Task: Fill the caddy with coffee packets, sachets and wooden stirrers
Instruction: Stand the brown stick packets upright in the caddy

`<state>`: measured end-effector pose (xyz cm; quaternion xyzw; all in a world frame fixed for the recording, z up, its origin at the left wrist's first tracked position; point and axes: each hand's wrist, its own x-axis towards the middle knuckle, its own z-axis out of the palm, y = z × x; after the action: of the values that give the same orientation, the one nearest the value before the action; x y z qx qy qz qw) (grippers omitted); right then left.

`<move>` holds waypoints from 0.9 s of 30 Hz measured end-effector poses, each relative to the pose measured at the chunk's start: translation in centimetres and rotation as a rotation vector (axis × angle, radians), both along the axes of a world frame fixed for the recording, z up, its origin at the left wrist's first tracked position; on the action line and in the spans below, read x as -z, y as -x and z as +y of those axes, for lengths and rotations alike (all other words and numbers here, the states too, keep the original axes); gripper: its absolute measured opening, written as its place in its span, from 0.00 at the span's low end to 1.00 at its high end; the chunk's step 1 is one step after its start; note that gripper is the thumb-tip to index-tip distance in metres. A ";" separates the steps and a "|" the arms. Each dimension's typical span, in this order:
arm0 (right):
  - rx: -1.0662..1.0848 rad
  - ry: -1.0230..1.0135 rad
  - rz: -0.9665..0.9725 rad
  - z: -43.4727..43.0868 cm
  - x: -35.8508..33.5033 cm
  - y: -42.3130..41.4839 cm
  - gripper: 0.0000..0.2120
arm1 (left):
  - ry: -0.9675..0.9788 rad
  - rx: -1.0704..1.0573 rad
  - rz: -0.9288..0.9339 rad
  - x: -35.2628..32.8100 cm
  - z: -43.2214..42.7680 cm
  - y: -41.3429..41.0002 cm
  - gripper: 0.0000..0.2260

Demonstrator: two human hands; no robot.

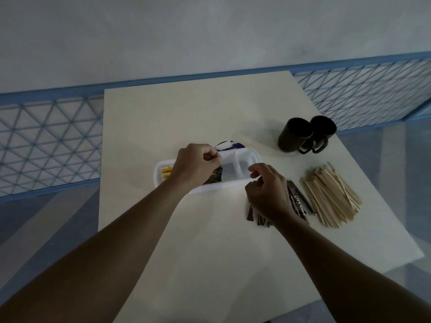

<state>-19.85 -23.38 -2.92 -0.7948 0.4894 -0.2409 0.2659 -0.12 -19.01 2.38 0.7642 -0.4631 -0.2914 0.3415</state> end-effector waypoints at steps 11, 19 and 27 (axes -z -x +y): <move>0.062 -0.024 0.171 -0.4 1.9 5.7 0.06 | -0.305 0.199 0.105 4.0 0.9 6.7 0.05; 0.170 -0.145 0.301 -3.2 3.7 9.8 0.20 | -0.464 0.080 -0.063 6.6 -1.2 12.9 0.14; 0.150 -0.285 0.400 -4.7 4.7 11.4 0.32 | -0.455 -0.114 -0.127 7.8 -3.7 17.1 0.33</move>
<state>-31.25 -28.05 -7.64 -0.7426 0.6189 -0.0264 0.2545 -17.25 -22.67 -5.40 0.8631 -0.3623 -0.3197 0.1468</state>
